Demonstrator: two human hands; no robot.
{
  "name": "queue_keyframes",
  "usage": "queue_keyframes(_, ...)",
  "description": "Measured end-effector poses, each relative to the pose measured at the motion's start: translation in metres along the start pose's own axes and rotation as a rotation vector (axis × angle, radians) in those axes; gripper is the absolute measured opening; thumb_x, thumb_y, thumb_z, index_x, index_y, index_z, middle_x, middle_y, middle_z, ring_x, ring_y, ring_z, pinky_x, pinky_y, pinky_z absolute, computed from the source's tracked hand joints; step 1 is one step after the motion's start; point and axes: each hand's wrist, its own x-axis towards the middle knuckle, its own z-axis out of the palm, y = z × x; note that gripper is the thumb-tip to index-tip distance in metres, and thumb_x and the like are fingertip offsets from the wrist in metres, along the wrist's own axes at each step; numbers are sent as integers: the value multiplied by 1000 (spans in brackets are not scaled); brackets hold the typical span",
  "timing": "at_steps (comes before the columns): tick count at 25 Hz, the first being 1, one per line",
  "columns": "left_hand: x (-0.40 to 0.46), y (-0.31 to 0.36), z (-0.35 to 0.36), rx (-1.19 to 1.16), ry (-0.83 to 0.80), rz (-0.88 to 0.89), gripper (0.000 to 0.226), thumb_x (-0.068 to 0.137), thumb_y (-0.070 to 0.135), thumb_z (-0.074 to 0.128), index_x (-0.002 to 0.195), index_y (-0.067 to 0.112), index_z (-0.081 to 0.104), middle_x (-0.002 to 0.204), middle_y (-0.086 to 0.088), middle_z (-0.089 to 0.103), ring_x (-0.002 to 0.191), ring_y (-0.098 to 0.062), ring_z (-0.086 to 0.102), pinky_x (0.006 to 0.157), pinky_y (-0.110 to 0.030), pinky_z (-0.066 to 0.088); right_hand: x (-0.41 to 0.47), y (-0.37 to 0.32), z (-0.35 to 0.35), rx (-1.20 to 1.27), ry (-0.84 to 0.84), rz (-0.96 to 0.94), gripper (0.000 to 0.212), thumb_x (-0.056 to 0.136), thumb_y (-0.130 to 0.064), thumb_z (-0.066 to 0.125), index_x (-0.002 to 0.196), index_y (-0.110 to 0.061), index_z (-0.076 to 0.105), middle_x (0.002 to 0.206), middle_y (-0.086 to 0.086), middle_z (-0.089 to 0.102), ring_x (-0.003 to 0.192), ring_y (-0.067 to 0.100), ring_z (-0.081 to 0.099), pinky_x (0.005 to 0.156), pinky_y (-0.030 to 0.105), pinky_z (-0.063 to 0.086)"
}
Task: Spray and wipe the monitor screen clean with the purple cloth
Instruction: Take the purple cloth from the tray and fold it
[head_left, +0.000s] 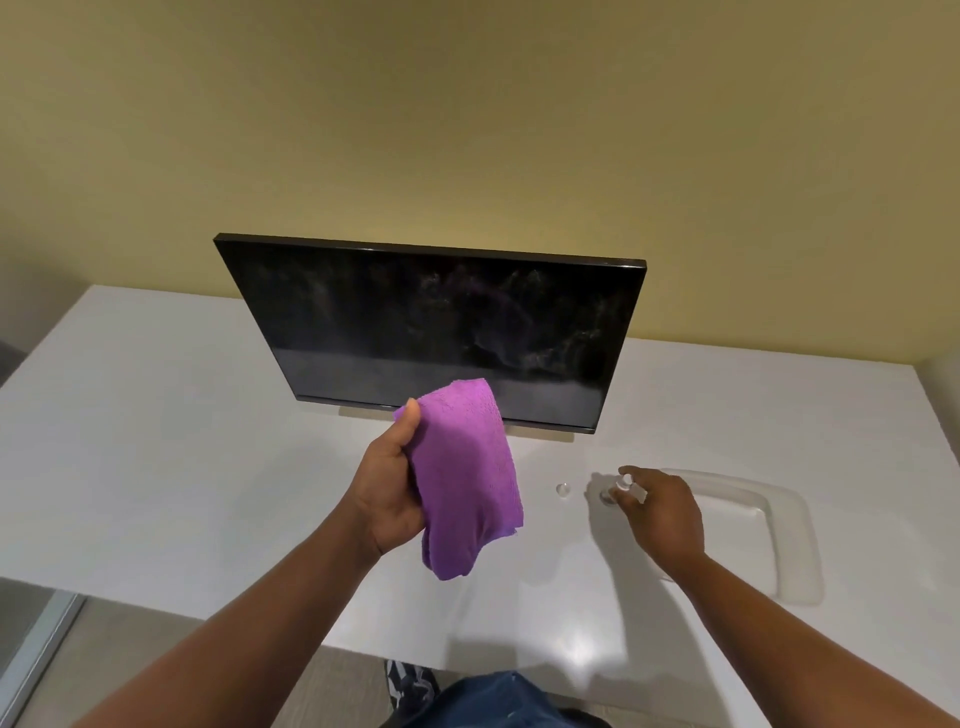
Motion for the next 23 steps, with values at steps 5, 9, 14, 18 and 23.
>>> queue_keyframes(5, -1, -2, -3, -2, 57, 48, 45, 88, 59, 59, 105, 24, 81, 115, -12, 76, 90, -29, 77, 74, -44, 60, 8, 4, 5, -136, 7, -18, 9, 83, -34, 75, 79, -37, 68, 74, -6, 68, 80, 26, 58, 60, 32, 46)
queue_keyframes(9, -3, 0, -5, -9, 80, 72, 44, 87, 57, 58, 105, 24, 81, 115, -12, 76, 93, -30, 77, 74, -44, 59, 13, 7, 7, -148, 38, -36, 8, 81, -35, 78, 86, -34, 71, 87, -5, 75, 88, 31, 64, 68, 37, 52)
queue_keyframes(14, -7, 1, -6, -11, 88, 87, 44, 85, 57, 58, 103, 24, 82, 114, -12, 76, 94, -30, 77, 74, -45, 60, 13, 9, 12, -192, 35, -17, 39, 82, -41, 79, 117, -24, 71, 115, 1, 75, 108, 36, 62, 81, 41, 52)
queue_keyframes(18, -13, 4, -7, -1, 82, 108, 45, 85, 58, 59, 104, 24, 82, 113, -13, 76, 93, -30, 77, 74, -44, 60, 3, 1, 12, -189, 74, 4, 59, 80, -47, 80, 130, -19, 65, 127, 8, 69, 115, 41, 59, 90, 47, 51)
queue_keyframes(23, -28, 11, -6, -1, 87, 114, 48, 93, 59, 51, 105, 24, 81, 114, -13, 76, 95, -29, 77, 75, -43, 60, -20, -37, 9, 7, 314, -98, 45, 87, -47, 65, 124, -21, 64, 122, 4, 64, 112, 32, 56, 92, 48, 41)
